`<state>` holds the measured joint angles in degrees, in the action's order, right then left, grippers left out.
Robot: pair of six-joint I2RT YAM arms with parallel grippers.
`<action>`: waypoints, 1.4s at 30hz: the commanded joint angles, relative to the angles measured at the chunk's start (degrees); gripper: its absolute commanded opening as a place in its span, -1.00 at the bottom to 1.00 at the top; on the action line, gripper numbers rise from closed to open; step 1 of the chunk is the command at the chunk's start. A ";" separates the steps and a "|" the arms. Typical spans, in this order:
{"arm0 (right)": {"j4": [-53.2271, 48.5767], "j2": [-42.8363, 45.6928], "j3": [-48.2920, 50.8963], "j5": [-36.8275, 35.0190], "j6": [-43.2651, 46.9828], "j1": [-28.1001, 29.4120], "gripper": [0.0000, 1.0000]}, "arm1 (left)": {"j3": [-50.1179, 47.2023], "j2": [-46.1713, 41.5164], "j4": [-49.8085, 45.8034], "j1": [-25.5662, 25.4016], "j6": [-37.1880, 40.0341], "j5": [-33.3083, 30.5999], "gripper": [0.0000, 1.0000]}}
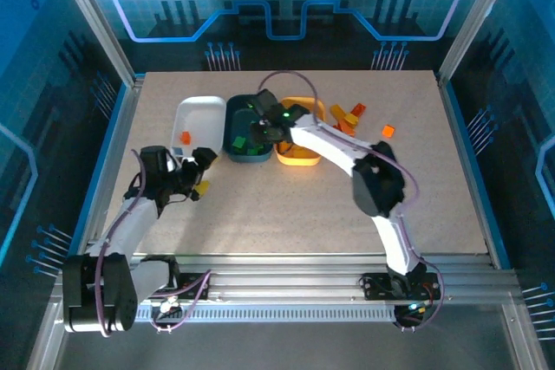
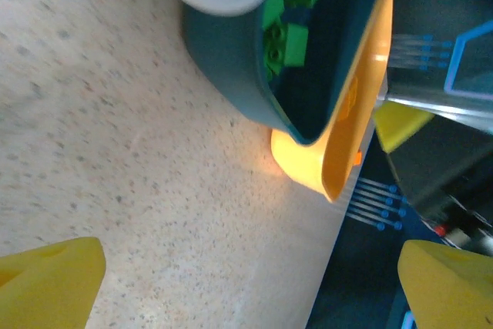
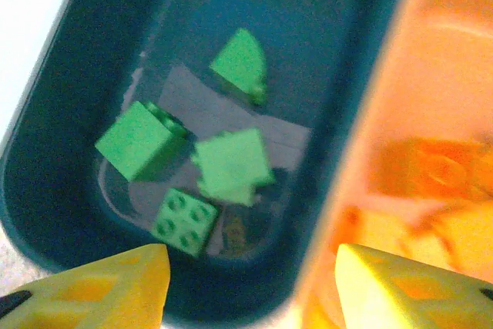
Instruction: Sort the legos into containers by color
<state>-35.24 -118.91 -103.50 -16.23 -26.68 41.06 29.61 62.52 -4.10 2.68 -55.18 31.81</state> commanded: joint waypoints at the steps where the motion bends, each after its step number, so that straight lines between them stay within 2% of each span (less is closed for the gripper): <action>1: 6.18 11.59 11.86 -3.73 -3.83 -6.41 0.23 | 2.84 -0.29 1.25 -6.78 1.38 -2.78 0.98; 7: 4.97 15.95 25.98 -4.45 -10.98 -17.00 0.26 | 8.19 8.62 4.06 -22.23 5.05 -6.76 0.98; 10: 5.01 13.36 26.95 -2.53 -11.24 -19.79 0.26 | 11.66 13.15 4.89 -27.19 5.91 -7.80 0.98; 12: 5.19 11.31 26.02 -2.29 -11.03 -20.61 0.26 | 13.53 15.08 4.83 -28.77 6.28 -8.01 0.98; 23: 3.36 1.58 18.92 -2.88 -11.00 -23.45 0.26 | 15.09 14.65 0.96 -29.75 8.11 -10.20 0.98; 31: 7.60 4.97 21.54 -0.54 -8.82 -23.12 0.21 | 16.66 15.06 0.67 -29.75 8.76 -10.37 0.98; 36: 5.96 6.98 20.24 -1.25 -7.67 -22.08 0.22 | 17.87 16.32 0.71 -29.75 8.76 -9.66 0.98; 42: 3.58 6.81 18.31 -3.41 -7.84 -24.40 0.22 | 17.34 14.85 -0.19 -29.75 9.38 -10.01 0.98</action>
<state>-29.58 -112.99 -83.22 -18.06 -34.89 17.98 46.02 78.54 -2.74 -26.76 -47.57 22.26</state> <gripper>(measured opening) 0.612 0.990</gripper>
